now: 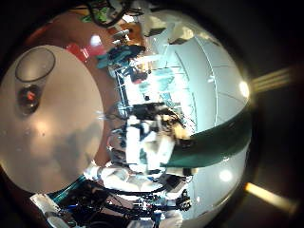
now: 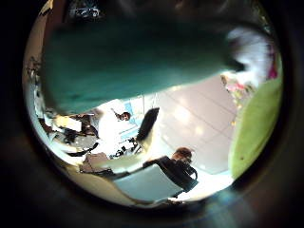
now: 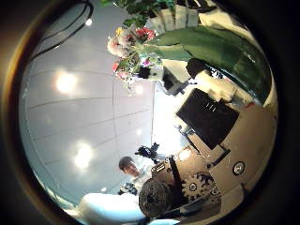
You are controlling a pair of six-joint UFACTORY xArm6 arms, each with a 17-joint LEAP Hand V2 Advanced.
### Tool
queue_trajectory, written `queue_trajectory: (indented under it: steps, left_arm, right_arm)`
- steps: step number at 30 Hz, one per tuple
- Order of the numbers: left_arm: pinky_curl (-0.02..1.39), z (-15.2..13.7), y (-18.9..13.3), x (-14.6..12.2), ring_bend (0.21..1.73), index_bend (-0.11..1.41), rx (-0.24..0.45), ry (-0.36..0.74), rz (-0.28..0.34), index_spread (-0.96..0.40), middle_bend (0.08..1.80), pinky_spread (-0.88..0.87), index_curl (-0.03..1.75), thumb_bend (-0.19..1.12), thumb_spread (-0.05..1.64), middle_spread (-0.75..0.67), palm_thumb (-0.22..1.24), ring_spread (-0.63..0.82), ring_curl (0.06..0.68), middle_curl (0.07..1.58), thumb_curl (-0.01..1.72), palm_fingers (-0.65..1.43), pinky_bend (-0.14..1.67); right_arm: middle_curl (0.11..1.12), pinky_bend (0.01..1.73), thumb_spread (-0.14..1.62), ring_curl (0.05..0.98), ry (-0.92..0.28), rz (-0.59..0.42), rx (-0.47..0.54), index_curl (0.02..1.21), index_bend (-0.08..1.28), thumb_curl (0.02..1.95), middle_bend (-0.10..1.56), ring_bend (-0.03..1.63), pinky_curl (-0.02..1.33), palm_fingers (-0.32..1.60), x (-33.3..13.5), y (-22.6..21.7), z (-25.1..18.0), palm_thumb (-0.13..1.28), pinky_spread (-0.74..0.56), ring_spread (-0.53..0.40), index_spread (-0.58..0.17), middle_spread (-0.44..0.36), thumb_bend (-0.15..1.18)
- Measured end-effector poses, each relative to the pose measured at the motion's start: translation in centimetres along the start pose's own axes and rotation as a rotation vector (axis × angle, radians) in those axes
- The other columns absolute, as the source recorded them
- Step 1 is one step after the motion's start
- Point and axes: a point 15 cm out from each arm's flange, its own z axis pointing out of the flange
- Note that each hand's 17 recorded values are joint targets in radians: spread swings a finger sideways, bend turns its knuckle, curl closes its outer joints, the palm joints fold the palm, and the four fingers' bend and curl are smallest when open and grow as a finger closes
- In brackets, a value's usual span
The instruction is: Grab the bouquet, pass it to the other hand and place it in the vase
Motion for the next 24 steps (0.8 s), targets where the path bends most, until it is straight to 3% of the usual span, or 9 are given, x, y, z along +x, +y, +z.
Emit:
queue_trajectory:
  steps: [4,6,8,10,15,18,20,22,24]
  left_arm:
    - [0.37,0.6,-0.4,0.2,0.7,0.2,-0.013,0.039,-0.003,-0.05,0.68,-0.03,0.37,-0.01,0.95,-0.09,0.36,-0.02,0.193,0.54,0.36,1.02,0.42]
    - [0.44,0.7,-0.4,0.1,0.88,0.22,-0.017,0.05,-0.004,-0.14,0.74,-0.17,0.4,0.01,0.96,-0.18,0.44,-0.2,0.265,0.59,0.37,1.27,0.6]
    - [0.5,0.1,-0.9,0.0,0.99,0.3,0.002,0.065,0.01,-0.2,0.81,-0.26,0.44,0.07,0.98,-0.24,0.58,-0.28,0.32,0.64,0.4,1.35,0.71]
    - [0.58,0.1,-1.4,0.3,1.14,0.45,0.015,0.09,0.02,-0.3,0.9,-0.35,0.52,0.15,1.0,-0.31,0.75,-0.36,0.388,0.7,0.45,1.37,0.88]
    - [0.7,-0.3,-2.0,1.0,1.32,0.74,0.038,0.096,0.067,-0.45,1.08,-0.45,0.69,0.18,1.02,-0.4,0.89,-0.41,0.475,0.78,0.54,1.26,1.08]
    - [0.75,-0.6,-2.7,2.0,1.39,0.83,0.06,0.077,0.11,-0.51,1.14,-0.49,0.76,0.17,1.04,-0.42,0.9,-0.41,0.505,0.82,0.57,1.19,1.14]
    - [0.78,-1.0,-3.2,2.7,1.42,0.87,0.078,0.061,0.134,-0.53,1.17,-0.5,0.8,0.17,1.05,-0.43,0.92,-0.41,0.519,0.83,0.59,1.16,1.17]
    - [0.81,-2.3,-3.5,3.7,1.44,0.89,0.11,0.031,0.17,-0.55,1.2,-0.52,0.84,0.17,1.06,-0.44,0.93,-0.41,0.529,0.84,0.61,1.13,1.19]
    - [0.84,-3.0,-3.8,5.2,1.46,0.91,0.129,-0.003,0.217,-0.57,1.21,-0.53,0.87,0.16,1.07,-0.45,0.94,-0.41,0.536,0.85,0.63,1.12,1.2]
  right_arm:
    - [0.85,1.2,0.85,0.712,0.038,0.027,0.008,0.85,1.23,1.36,1.36,1.47,1.0,1.12,1.5,-0.3,-0.2,1.13,-0.21,-0.19,-0.208,-0.143,0.02]
    - [0.85,1.2,0.86,0.713,0.044,0.032,0.013,0.85,1.23,1.37,1.36,1.47,1.01,1.13,1.8,-0.5,-0.3,1.13,-0.21,-0.191,-0.208,-0.143,0.02]
    - [0.85,1.2,0.86,0.714,0.06,0.044,0.024,0.85,1.23,1.37,1.36,1.47,1.01,1.12,2.3,-0.6,-0.5,1.13,-0.21,-0.192,-0.207,-0.143,0.02]
    - [0.86,1.2,0.86,0.717,0.081,0.053,0.048,0.85,1.23,1.37,1.36,1.47,1.02,1.11,3.0,-1.0,-1.0,1.11,-0.21,-0.195,-0.208,-0.144,0.0]
    - [0.84,1.18,0.91,0.698,0.129,0.07,0.176,0.84,1.15,1.24,1.27,1.41,0.97,1.02,4.2,-2.2,-4.0,0.84,-0.24,-0.203,-0.224,-0.158,-0.07]
    - [0.81,1.14,0.95,0.672,0.125,0.079,0.212,0.81,0.96,1.13,1.19,1.36,0.92,0.78,4.5,-2.0,-5.2,0.77,-0.32,-0.215,-0.247,-0.169,-0.05]
    - [0.77,1.11,0.99,0.653,0.119,0.098,0.253,0.75,0.72,1.04,1.06,1.33,0.88,0.41,5.0,-1.7,-6.3,0.74,-0.37,-0.228,-0.279,-0.166,-0.04]
    - [0.72,1.03,1.01,0.619,0.106,0.122,0.286,0.69,0.62,0.97,0.94,1.26,0.86,0.16,5.8,-1.3,-6.9,0.73,-0.31,-0.22,-0.32,-0.155,-0.03]
    - [0.67,0.97,1.02,0.581,0.097,0.136,0.306,0.63,0.58,0.92,0.85,1.2,0.83,0.08,6.3,-1.0,-7.3,0.72,-0.23,-0.201,-0.35,-0.14,-0.03]
